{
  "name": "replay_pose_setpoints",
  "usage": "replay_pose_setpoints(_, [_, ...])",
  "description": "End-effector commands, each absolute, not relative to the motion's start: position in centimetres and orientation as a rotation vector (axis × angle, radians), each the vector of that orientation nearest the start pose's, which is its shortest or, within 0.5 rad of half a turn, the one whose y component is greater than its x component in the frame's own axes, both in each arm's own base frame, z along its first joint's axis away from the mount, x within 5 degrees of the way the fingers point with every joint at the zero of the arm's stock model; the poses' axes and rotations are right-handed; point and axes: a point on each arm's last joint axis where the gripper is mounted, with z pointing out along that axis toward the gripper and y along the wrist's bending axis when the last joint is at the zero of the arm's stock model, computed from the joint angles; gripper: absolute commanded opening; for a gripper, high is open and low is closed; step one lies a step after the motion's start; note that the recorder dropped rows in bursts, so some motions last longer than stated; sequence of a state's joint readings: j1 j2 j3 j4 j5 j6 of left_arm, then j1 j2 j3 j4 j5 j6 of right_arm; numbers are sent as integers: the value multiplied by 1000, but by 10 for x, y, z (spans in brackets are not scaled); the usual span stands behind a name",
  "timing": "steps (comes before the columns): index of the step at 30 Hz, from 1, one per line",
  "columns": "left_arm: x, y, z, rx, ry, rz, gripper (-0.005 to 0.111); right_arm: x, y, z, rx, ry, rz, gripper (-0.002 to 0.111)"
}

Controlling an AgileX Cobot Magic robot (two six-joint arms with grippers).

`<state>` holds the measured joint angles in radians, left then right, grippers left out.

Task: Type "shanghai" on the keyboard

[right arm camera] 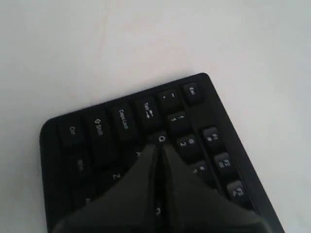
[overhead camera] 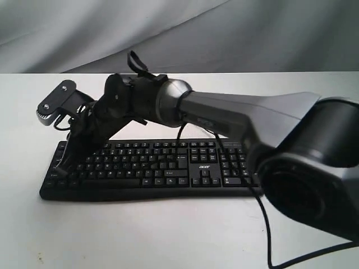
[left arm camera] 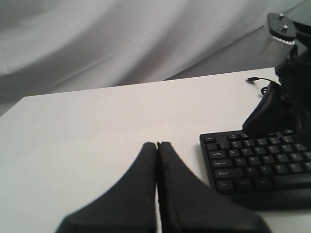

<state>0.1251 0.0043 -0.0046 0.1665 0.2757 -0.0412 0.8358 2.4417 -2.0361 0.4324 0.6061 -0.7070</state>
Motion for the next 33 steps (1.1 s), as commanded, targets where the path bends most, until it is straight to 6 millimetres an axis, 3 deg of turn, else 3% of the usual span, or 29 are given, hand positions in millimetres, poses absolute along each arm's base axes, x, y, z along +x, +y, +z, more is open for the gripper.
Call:
replay_pose_setpoints(1, [54, 10, 189, -34, 1750, 208, 0, 347, 430, 142, -1483, 1991, 533, 0])
replay_pose_setpoints(15, [54, 10, 189, -34, 1750, 208, 0, 346, 439, 120, -1441, 1988, 549, 0])
replay_pose_setpoints(33, [54, 10, 189, -34, 1750, 208, 0, 345, 439, 112, -1455, 2005, 548, 0])
